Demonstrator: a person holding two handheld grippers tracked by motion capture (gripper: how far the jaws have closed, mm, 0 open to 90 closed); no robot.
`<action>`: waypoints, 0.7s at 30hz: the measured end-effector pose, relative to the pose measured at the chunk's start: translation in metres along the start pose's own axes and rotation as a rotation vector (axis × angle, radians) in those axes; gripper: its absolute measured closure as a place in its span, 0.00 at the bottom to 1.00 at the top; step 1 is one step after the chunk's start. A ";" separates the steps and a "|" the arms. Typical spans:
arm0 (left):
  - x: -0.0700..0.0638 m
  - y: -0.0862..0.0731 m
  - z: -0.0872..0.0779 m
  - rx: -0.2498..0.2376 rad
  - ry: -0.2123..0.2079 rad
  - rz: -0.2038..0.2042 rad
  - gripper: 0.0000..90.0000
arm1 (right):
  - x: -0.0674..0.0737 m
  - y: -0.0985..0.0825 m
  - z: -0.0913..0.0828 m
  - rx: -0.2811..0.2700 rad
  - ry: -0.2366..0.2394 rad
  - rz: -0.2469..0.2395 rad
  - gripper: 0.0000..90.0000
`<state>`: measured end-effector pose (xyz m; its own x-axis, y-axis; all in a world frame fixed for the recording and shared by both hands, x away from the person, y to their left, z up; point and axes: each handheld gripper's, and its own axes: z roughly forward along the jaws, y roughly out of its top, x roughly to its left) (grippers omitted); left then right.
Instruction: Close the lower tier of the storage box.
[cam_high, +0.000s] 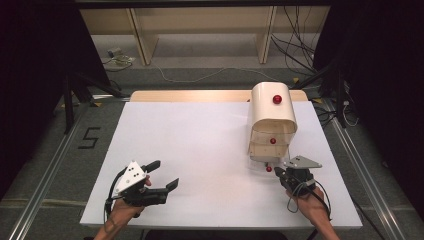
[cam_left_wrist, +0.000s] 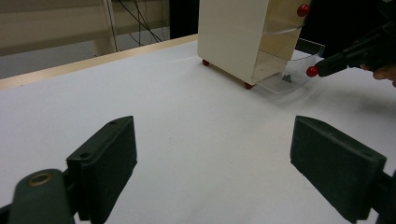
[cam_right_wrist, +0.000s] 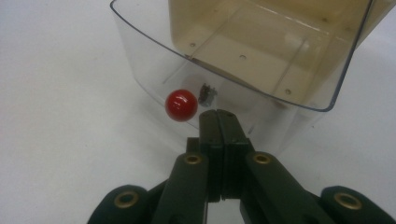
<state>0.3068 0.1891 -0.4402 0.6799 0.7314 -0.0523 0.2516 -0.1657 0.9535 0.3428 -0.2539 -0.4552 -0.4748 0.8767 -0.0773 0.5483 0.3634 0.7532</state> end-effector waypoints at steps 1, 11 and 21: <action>0.000 0.000 0.000 0.000 0.000 0.000 0.16 | 0.000 0.000 0.000 -0.001 0.000 0.000 1.00; 0.000 0.000 0.000 0.000 0.001 0.001 0.16 | 0.000 0.000 0.001 -0.008 -0.007 -0.003 1.00; 0.000 0.000 0.000 0.000 0.001 0.001 0.16 | 0.000 0.000 0.002 -0.014 -0.014 -0.003 1.00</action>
<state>0.3068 0.1892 -0.4401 0.6797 0.7317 -0.0510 0.2511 -0.1668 0.9535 0.3443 -0.2529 -0.4567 -0.4662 0.8802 -0.0885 0.5375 0.3613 0.7620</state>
